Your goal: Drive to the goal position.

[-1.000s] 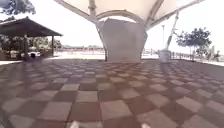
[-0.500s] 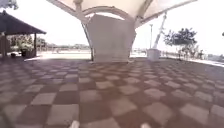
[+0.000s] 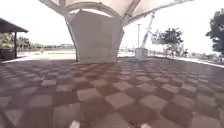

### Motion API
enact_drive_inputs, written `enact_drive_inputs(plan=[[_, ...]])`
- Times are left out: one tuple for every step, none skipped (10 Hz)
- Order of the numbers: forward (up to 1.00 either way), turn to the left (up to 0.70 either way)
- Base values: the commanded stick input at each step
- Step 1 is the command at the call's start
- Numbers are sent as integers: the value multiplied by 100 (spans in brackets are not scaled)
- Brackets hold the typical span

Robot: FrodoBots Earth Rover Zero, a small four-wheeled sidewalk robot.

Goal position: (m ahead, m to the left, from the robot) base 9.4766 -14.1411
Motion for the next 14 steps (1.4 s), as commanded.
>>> enact_drive_inputs(plan=[[85,-34],[85,-34],[85,-34],[85,-34],[85,-34],[85,-34],[85,-34],[85,-34],[85,-34],[85,-34],[85,-34],[85,-34],[85,-34],[85,-34]])
